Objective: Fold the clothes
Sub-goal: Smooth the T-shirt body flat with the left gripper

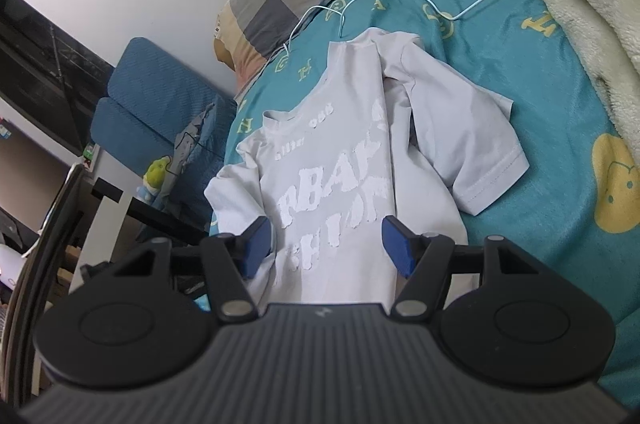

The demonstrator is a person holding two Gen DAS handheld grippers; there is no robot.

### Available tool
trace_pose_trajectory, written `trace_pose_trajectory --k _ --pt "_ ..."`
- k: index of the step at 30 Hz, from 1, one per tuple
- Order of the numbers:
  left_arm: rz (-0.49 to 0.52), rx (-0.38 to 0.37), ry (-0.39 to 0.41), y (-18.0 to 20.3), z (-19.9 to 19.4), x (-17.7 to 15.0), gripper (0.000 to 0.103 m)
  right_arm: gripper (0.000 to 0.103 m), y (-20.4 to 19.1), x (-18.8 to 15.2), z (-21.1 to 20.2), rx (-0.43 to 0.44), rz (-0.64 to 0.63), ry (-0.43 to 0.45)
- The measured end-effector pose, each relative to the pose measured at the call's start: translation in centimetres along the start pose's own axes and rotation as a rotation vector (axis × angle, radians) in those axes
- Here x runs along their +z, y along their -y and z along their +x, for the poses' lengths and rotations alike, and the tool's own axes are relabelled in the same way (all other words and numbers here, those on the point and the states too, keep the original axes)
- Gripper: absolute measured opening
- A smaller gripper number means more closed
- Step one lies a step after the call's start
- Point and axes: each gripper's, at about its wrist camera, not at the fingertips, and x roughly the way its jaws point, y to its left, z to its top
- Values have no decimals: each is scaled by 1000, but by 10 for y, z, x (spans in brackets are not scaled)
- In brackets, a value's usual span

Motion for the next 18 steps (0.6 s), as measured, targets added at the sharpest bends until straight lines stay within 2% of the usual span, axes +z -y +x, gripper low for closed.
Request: trace_pose_trajectory --k 2,3,5,10,12,14,16,17,18 --pt "-51 -6 18 -11 -7 0 77 65 1 0 0 0 5 -3" --pt "-106 -6 34 -21 -11 2 80 65 2 0 1 0 9 -5" --pt "-278 9 74 -53 -22 7 80 65 3 -1 2 -1 16 -10" --pt "-609 90 59 -127 -32 -2 78 65 6 -1 6 -3 32 -25" --pt "-625 68 46 -136 -28 -4 73 65 7 -1 8 -3 34 -29" --pt "-597 43 40 -134 -20 0 72 65 8 -1 10 -3 34 -32" --pt "-547 25 17 -127 -6 6 59 65 8 -1 12 -5 29 -35" --pt "-529 19 13 -124 -2 8 41 65 9 -1 14 -7 24 -36" --pt "-518 15 18 -122 0 8 19 65 9 -2 15 -14 18 -37"
